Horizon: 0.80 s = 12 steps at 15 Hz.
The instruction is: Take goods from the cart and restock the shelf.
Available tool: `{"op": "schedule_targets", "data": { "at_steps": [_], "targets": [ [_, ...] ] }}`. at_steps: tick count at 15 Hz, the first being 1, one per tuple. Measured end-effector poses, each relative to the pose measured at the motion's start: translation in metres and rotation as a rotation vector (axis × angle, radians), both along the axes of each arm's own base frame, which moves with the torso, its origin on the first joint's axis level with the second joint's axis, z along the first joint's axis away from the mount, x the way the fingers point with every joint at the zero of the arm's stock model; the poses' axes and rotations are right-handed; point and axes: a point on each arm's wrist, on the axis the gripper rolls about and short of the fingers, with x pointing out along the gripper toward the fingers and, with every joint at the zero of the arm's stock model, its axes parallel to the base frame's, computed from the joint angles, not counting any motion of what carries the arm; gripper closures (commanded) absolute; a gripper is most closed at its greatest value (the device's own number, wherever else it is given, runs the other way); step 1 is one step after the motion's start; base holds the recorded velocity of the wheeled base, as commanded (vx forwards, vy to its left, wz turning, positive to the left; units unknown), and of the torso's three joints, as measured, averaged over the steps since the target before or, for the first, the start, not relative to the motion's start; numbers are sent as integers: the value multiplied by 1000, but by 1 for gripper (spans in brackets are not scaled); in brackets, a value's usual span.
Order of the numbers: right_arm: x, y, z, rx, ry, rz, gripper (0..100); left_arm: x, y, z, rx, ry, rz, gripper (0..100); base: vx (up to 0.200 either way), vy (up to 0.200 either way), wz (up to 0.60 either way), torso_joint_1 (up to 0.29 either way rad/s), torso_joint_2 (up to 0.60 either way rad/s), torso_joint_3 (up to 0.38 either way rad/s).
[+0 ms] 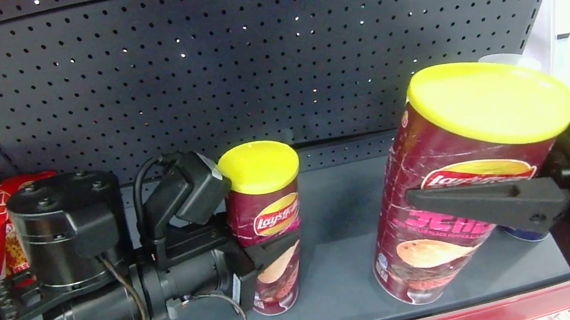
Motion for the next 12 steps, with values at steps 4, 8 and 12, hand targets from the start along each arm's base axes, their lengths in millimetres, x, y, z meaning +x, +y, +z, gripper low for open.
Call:
{"op": "schedule_targets", "data": {
  "at_steps": [4,8,12],
  "targets": [
    [3,2,3,23,-19,-2,100,1,-1,-7,16,21,1,100,0,0,0,0,0,0],
    [7,6,2,20,-16,-1,100,-1,1,-10,23,29,5,100,0,0,0,0,0,0],
    [9,8,0,14,-9,-1,100,-4,10,-14,33,41,24,100,0,0,0,0,0,0]
  ]
}}
